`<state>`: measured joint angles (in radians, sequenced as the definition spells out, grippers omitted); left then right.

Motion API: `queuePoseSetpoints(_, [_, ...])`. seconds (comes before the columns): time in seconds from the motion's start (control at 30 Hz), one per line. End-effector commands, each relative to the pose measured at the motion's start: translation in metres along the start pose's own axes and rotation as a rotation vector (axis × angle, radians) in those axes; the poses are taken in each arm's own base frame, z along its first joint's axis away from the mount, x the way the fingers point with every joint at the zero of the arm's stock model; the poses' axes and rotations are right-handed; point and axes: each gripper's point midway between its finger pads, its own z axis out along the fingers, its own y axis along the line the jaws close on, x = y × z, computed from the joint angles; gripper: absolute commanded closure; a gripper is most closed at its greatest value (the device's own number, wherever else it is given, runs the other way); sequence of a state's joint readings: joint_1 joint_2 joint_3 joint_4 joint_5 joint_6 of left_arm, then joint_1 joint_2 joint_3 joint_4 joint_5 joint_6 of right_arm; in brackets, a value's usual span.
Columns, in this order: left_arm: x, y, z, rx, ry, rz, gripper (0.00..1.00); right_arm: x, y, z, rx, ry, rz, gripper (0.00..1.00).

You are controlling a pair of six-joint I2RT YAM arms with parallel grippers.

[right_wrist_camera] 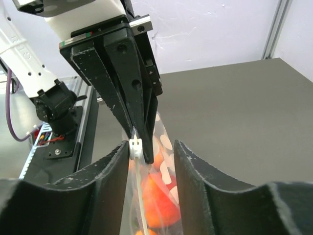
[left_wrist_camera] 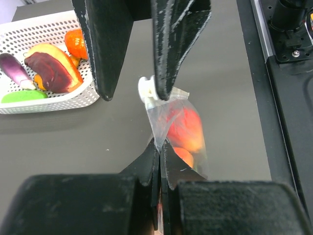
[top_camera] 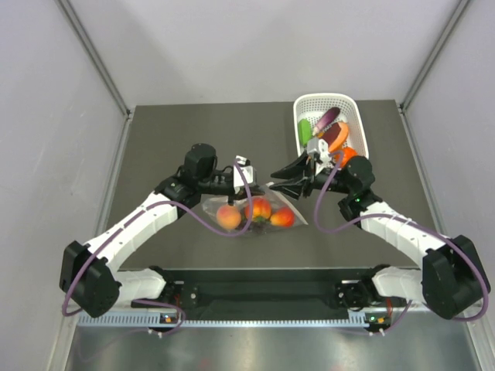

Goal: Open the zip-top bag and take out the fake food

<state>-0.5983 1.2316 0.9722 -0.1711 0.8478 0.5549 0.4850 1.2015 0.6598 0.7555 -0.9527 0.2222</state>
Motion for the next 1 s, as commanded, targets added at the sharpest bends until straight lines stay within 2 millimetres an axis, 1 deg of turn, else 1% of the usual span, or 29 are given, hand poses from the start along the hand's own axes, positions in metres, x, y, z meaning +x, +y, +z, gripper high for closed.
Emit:
queuePoseSetpoints(0.0, [-0.009, 0.003, 0.002, -0.004, -0.038, 0.042, 1.0, -0.026, 0.007, 0.008, -0.053, -0.049, -0.074, 0.6])
queuePoseSetpoints(0.13, [-0.011, 0.004, 0.003, -0.014, -0.043, 0.043, 1.0, -0.024, 0.01, 0.011, -0.071, -0.04, -0.07, 0.73])
queuePoseSetpoints(0.2, [-0.01, 0.005, 0.002, -0.023, -0.044, 0.039, 1.0, -0.021, 0.01, 0.011, -0.072, -0.028, -0.058, 0.76])
queuePoseSetpoints(0.23, [-0.012, 0.007, 0.003, -0.032, -0.049, 0.04, 1.0, -0.021, 0.01, 0.011, -0.073, -0.026, -0.066, 0.8])
queuePoseSetpoints(0.3, [-0.012, 0.008, 0.002, -0.043, -0.054, 0.037, 1.0, -0.02, 0.012, 0.011, -0.083, -0.021, -0.062, 0.82])
queuePoseSetpoints(0.33, [-0.015, 0.01, 0.002, -0.053, -0.063, 0.042, 1.0, -0.02, 0.012, 0.011, -0.086, -0.02, -0.065, 0.85])
queuePoseSetpoints(0.4, [-0.015, 0.01, 0.002, -0.057, -0.068, 0.042, 1.0, -0.019, 0.012, 0.011, -0.086, -0.017, -0.062, 0.89])
queuePoseSetpoints(0.43, [-0.017, 0.011, 0.001, -0.066, -0.072, 0.045, 1.0, -0.019, 0.012, 0.011, -0.087, -0.015, -0.061, 0.92])
queuePoseSetpoints(0.47, [-0.016, 0.011, 0.001, -0.07, -0.07, 0.038, 1.0, -0.018, 0.012, 0.011, -0.087, -0.011, -0.058, 0.94])
queuePoseSetpoints(0.57, [-0.023, 0.014, -0.001, -0.095, -0.097, 0.059, 1.0, -0.014, 0.009, 0.012, -0.085, 0.007, -0.045, 0.99])
queuePoseSetpoints(0.83, [-0.031, 0.013, -0.006, -0.121, -0.133, 0.069, 1.0, -0.007, -0.004, 0.011, -0.014, 0.041, -0.051, 1.0])
queuePoseSetpoints(0.9, [-0.03, 0.013, -0.006, -0.122, -0.131, 0.066, 1.0, -0.005, -0.004, 0.011, -0.011, 0.048, -0.045, 0.98])
queuePoseSetpoints(0.93, [-0.03, 0.013, -0.006, -0.121, -0.132, 0.066, 1.0, -0.005, -0.005, 0.011, -0.007, 0.049, -0.044, 0.95])
queuePoseSetpoints(0.97, [-0.03, 0.013, -0.005, -0.118, -0.133, 0.067, 1.0, -0.005, -0.006, 0.011, -0.005, 0.049, -0.045, 0.94])
